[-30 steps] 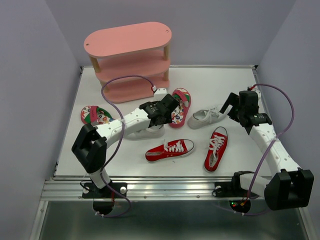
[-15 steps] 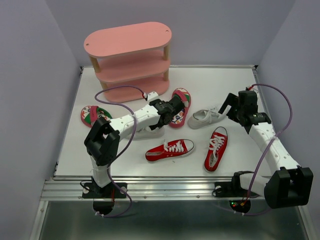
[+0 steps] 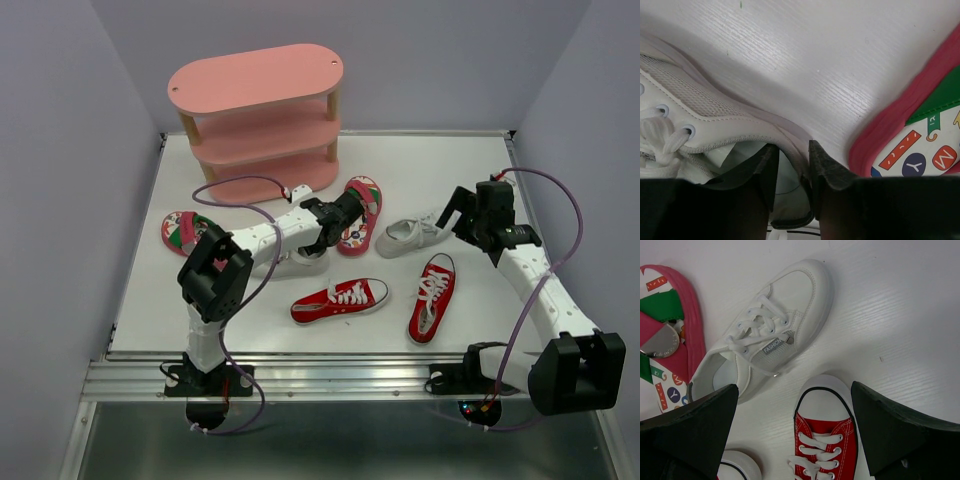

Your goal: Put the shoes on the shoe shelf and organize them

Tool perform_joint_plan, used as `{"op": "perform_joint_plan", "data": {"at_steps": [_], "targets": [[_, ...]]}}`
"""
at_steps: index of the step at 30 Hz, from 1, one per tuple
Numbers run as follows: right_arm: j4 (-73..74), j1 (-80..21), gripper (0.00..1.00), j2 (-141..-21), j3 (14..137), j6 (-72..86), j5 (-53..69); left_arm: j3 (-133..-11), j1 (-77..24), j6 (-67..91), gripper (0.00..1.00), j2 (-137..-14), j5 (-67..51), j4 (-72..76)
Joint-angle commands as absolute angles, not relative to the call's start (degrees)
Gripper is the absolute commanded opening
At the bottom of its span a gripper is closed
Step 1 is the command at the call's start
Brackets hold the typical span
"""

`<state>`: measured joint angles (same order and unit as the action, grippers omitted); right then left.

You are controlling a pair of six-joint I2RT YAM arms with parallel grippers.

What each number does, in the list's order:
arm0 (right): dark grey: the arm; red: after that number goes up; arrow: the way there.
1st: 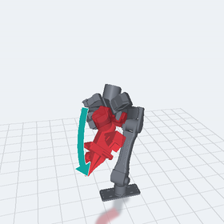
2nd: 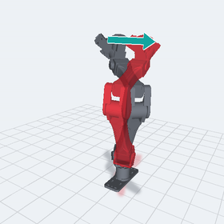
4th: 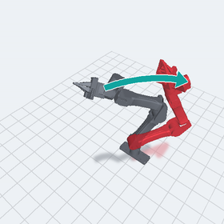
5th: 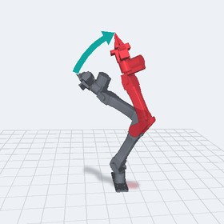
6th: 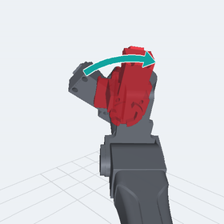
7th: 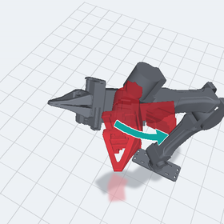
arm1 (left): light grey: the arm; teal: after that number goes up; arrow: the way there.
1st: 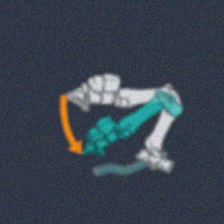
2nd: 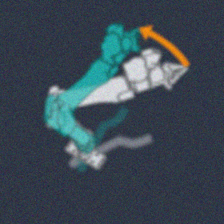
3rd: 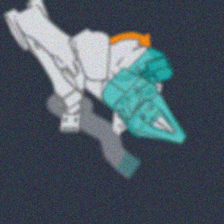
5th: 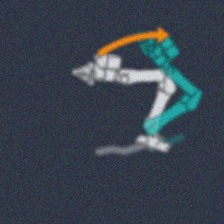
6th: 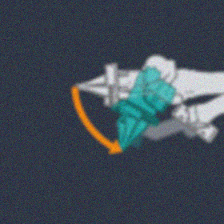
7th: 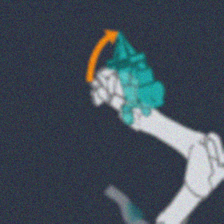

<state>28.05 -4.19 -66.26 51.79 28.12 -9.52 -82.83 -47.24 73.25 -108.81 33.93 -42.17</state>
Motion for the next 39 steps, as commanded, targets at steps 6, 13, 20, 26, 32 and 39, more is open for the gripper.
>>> {"op": "perform_joint_plan", "data": {"at_steps": [6, 13, 20, 26, 32, 39], "targets": [[26.28, -4.13, 1.0, -63.99, 50.89, 28.91, -9.22, -81.22, -48.16, 64.61, 0.0, -108.99, 35.94, -36.4], [25.84, -4.13, 1.0, -61.0, 50.54, 29.0, -11.34, -78.75, -52.55, 50.3, 0.0, -103.19, 40.43, -35.25], [25.66, -4.13, 1.0, -61.52, 49.83, 29.79, -10.55, -72.35, -53.7, 28.59, 0.0, -94.58, 33.76, -28.58], [25.58, -4.13, 1.0, -61.79, 50.1, 30.06, -10.02, -66.63, -52.47, 20.93, 0.02, -92.2, 26.2, -24.53], [25.66, -4.13, 1.0, -60.82, 49.57, 29.97, -10.11, -66.53, -52.47, 21.0, 0.28, -95.1, 23.9, -24.87], [25.75, -4.13, 1.0, -60.64, 49.04, 29.88, -9.76, -67.5, -52.47, 25.39, 0.57, -95.89, 27.51, -26.89]]}}
